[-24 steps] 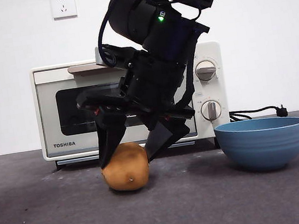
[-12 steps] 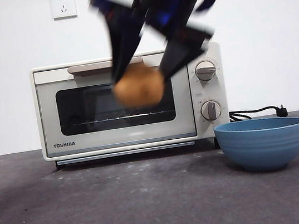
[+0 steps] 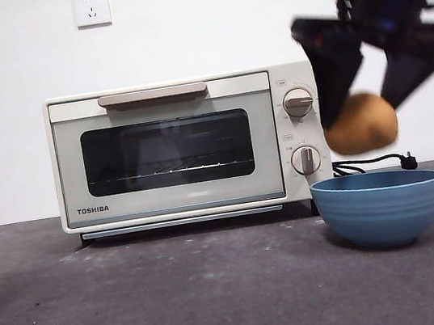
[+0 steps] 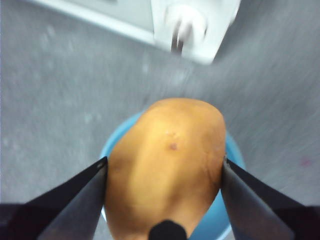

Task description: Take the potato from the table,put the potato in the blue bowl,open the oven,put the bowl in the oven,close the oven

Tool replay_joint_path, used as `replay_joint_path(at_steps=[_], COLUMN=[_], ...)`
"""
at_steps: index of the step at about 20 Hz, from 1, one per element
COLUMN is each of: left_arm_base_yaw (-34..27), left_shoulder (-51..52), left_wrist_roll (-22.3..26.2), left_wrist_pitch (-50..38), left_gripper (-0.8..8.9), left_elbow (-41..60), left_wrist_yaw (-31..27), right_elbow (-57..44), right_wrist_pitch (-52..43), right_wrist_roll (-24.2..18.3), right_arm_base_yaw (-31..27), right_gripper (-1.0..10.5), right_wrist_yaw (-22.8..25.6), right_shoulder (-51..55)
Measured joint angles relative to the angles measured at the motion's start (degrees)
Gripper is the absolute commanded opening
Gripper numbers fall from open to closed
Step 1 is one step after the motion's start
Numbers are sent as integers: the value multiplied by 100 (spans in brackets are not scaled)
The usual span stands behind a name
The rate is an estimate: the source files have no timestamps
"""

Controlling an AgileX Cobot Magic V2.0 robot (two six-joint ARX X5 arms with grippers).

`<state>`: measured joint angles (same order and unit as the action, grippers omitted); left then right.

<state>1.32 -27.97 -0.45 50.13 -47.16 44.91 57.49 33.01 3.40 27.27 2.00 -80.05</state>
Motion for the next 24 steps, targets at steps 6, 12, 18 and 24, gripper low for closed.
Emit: replay_joint_path(at_steps=[6, 12, 18, 24], left_arm_base_yaw=[0, 0, 0, 0], left_shoulder=[0, 0, 0, 0], left_wrist_roll=[0, 0, 0, 0], left_wrist_pitch=[7, 46, 79, 79], left_gripper=[-8, -8, -8, -8], left_elbow=[0, 0, 0, 0], left_wrist_yaw=[0, 0, 0, 0], right_elbow=[-769, -885, -890, -892], right_wrist_pitch=[-970, -1233, -1316, -1252], right_wrist_roll=[2, 0, 2, 2], right_arm_base_yaw=[-35, -66, -66, -66], right_gripper=[-17, -16, 323, 448], right_wrist_yaw=[-50, -50, -50, -50], right_shoulder=[-74, -612, -721, -549])
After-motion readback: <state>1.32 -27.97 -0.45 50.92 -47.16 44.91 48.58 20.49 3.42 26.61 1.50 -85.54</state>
